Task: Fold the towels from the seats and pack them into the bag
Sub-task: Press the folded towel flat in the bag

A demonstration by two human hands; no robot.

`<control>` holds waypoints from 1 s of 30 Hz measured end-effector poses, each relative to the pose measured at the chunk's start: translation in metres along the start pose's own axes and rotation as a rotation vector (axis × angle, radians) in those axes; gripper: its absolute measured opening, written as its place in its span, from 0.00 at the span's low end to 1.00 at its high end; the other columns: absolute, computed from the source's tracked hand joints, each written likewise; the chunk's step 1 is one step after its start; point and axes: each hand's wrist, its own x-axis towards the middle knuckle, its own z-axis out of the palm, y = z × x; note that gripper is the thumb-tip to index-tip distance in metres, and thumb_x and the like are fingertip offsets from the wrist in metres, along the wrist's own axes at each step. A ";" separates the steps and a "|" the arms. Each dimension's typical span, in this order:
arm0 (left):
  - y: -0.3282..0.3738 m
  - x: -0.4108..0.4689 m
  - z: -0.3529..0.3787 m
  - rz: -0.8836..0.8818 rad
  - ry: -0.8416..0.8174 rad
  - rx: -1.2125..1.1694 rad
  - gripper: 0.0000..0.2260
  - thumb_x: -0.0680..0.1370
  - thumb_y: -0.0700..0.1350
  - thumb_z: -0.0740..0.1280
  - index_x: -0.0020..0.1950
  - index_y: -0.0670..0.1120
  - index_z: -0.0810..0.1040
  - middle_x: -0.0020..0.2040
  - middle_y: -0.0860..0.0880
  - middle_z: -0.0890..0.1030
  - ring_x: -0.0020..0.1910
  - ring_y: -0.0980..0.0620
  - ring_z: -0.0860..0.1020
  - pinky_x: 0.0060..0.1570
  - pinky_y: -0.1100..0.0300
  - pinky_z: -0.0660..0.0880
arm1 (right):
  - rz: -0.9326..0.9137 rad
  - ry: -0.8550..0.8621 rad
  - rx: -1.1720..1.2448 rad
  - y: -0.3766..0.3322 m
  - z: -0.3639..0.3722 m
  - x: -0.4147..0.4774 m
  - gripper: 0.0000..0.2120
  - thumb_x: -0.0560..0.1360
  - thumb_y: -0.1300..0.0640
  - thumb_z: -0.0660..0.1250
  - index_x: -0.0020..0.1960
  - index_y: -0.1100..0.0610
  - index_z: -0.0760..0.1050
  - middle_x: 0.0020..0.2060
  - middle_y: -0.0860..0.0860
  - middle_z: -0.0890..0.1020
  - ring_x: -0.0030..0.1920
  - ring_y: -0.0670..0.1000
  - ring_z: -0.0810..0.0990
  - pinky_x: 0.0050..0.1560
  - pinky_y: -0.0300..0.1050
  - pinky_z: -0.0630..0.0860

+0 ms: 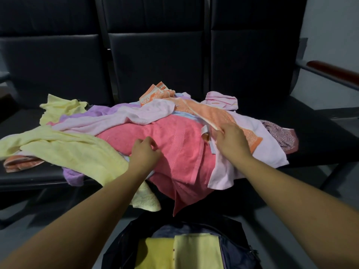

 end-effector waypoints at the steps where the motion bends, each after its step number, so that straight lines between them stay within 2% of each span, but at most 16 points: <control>1: 0.008 -0.003 -0.004 0.032 0.012 -0.038 0.09 0.77 0.45 0.68 0.56 0.45 0.79 0.59 0.43 0.75 0.50 0.46 0.77 0.55 0.54 0.74 | -0.006 -0.013 0.111 -0.012 -0.012 -0.001 0.10 0.82 0.60 0.59 0.43 0.54 0.73 0.37 0.49 0.77 0.39 0.53 0.76 0.36 0.45 0.68; 3: 0.028 -0.009 -0.012 0.126 0.013 -0.152 0.12 0.78 0.45 0.69 0.61 0.45 0.78 0.60 0.45 0.77 0.54 0.50 0.77 0.54 0.58 0.71 | 0.011 -0.051 0.312 -0.037 -0.035 -0.004 0.11 0.80 0.62 0.59 0.43 0.55 0.77 0.34 0.45 0.81 0.36 0.45 0.78 0.36 0.42 0.72; 5: 0.053 -0.018 -0.027 0.280 -0.034 -0.297 0.22 0.77 0.44 0.73 0.69 0.49 0.73 0.66 0.49 0.73 0.63 0.52 0.74 0.60 0.58 0.70 | 0.010 -0.116 0.441 -0.058 -0.057 -0.009 0.15 0.78 0.64 0.59 0.36 0.52 0.76 0.27 0.41 0.78 0.29 0.40 0.74 0.35 0.39 0.70; 7: 0.075 -0.025 -0.043 0.492 -0.111 -0.333 0.33 0.74 0.44 0.76 0.76 0.54 0.66 0.74 0.55 0.67 0.72 0.57 0.67 0.70 0.61 0.66 | -0.017 -0.203 0.530 -0.076 -0.077 -0.015 0.10 0.76 0.60 0.63 0.38 0.62 0.77 0.29 0.47 0.75 0.33 0.43 0.73 0.38 0.43 0.69; 8: 0.086 -0.030 -0.052 0.584 -0.155 -0.329 0.35 0.74 0.44 0.77 0.77 0.55 0.64 0.75 0.56 0.66 0.74 0.60 0.65 0.72 0.64 0.63 | -0.044 -0.241 0.581 -0.085 -0.087 -0.019 0.14 0.74 0.56 0.64 0.42 0.70 0.76 0.34 0.53 0.74 0.37 0.48 0.72 0.41 0.45 0.67; 10: 0.107 -0.038 -0.071 0.647 -0.259 -0.360 0.27 0.75 0.43 0.76 0.72 0.53 0.72 0.69 0.53 0.76 0.68 0.61 0.71 0.68 0.64 0.68 | -0.084 -0.282 0.679 -0.102 -0.109 -0.026 0.22 0.71 0.54 0.64 0.48 0.76 0.73 0.39 0.57 0.73 0.41 0.53 0.72 0.44 0.47 0.68; 12: 0.125 -0.045 -0.088 0.648 -0.337 -0.346 0.08 0.76 0.39 0.72 0.53 0.48 0.81 0.48 0.55 0.83 0.50 0.60 0.79 0.54 0.57 0.77 | -0.110 -0.265 0.739 -0.115 -0.131 -0.029 0.23 0.71 0.55 0.64 0.48 0.77 0.74 0.39 0.59 0.75 0.41 0.54 0.74 0.44 0.47 0.72; 13: 0.132 -0.048 -0.097 0.652 -0.310 -0.316 0.07 0.76 0.37 0.70 0.45 0.49 0.80 0.40 0.57 0.81 0.42 0.61 0.78 0.47 0.57 0.75 | -0.110 -0.246 0.769 -0.119 -0.141 -0.030 0.22 0.72 0.55 0.65 0.49 0.77 0.74 0.38 0.60 0.76 0.40 0.54 0.75 0.43 0.47 0.73; 14: 0.137 -0.050 -0.106 0.631 -0.282 -0.317 0.07 0.75 0.36 0.69 0.42 0.48 0.79 0.36 0.58 0.79 0.38 0.61 0.76 0.43 0.58 0.73 | -0.094 -0.222 0.794 -0.122 -0.149 -0.029 0.21 0.75 0.56 0.66 0.50 0.77 0.75 0.38 0.60 0.76 0.39 0.54 0.76 0.43 0.47 0.74; 16: 0.148 -0.056 -0.124 0.535 -0.266 -0.421 0.02 0.73 0.36 0.67 0.44 0.42 0.78 0.37 0.52 0.78 0.36 0.56 0.76 0.40 0.59 0.74 | -0.033 -0.193 0.860 -0.123 -0.161 -0.028 0.19 0.78 0.58 0.67 0.55 0.76 0.76 0.41 0.61 0.78 0.42 0.55 0.78 0.45 0.49 0.76; 18: 0.161 -0.063 -0.142 0.484 -0.232 -0.509 0.01 0.76 0.36 0.68 0.46 0.39 0.78 0.37 0.47 0.77 0.36 0.54 0.76 0.37 0.61 0.75 | 0.029 -0.235 0.955 -0.124 -0.170 -0.028 0.15 0.78 0.59 0.69 0.54 0.73 0.78 0.44 0.61 0.80 0.44 0.57 0.79 0.49 0.51 0.78; 21: 0.181 -0.068 -0.169 0.469 -0.049 -0.582 0.04 0.73 0.44 0.69 0.40 0.45 0.77 0.34 0.51 0.78 0.36 0.54 0.76 0.38 0.56 0.73 | 0.024 -0.414 1.038 -0.129 -0.181 -0.040 0.07 0.77 0.59 0.70 0.53 0.61 0.82 0.44 0.57 0.84 0.45 0.54 0.82 0.46 0.48 0.81; 23: 0.198 -0.074 -0.187 0.442 0.019 -0.654 0.04 0.72 0.44 0.68 0.40 0.44 0.77 0.33 0.51 0.77 0.35 0.54 0.75 0.36 0.56 0.72 | 0.036 -0.525 1.007 -0.136 -0.179 -0.052 0.12 0.76 0.60 0.71 0.59 0.60 0.80 0.48 0.56 0.84 0.51 0.56 0.84 0.53 0.53 0.83; 25: 0.213 -0.083 -0.204 0.418 0.000 -0.663 0.08 0.72 0.45 0.67 0.46 0.41 0.78 0.37 0.47 0.78 0.37 0.52 0.77 0.38 0.54 0.74 | 0.047 -0.512 0.997 -0.145 -0.175 -0.060 0.12 0.76 0.61 0.71 0.59 0.60 0.80 0.49 0.55 0.85 0.52 0.57 0.84 0.58 0.56 0.80; 28: 0.226 -0.095 -0.228 0.347 -0.081 -0.643 0.07 0.76 0.38 0.64 0.51 0.41 0.79 0.42 0.44 0.79 0.41 0.48 0.78 0.42 0.54 0.77 | 0.087 -0.432 1.158 -0.166 -0.184 -0.061 0.13 0.77 0.62 0.68 0.61 0.63 0.79 0.47 0.57 0.84 0.47 0.56 0.83 0.53 0.54 0.79; 30: 0.227 -0.101 -0.243 0.291 -0.236 -0.742 0.08 0.75 0.34 0.63 0.52 0.39 0.78 0.43 0.42 0.79 0.41 0.47 0.77 0.41 0.56 0.76 | 0.092 -0.419 1.273 -0.177 -0.199 -0.058 0.14 0.78 0.62 0.65 0.62 0.65 0.78 0.45 0.58 0.83 0.45 0.55 0.83 0.51 0.51 0.81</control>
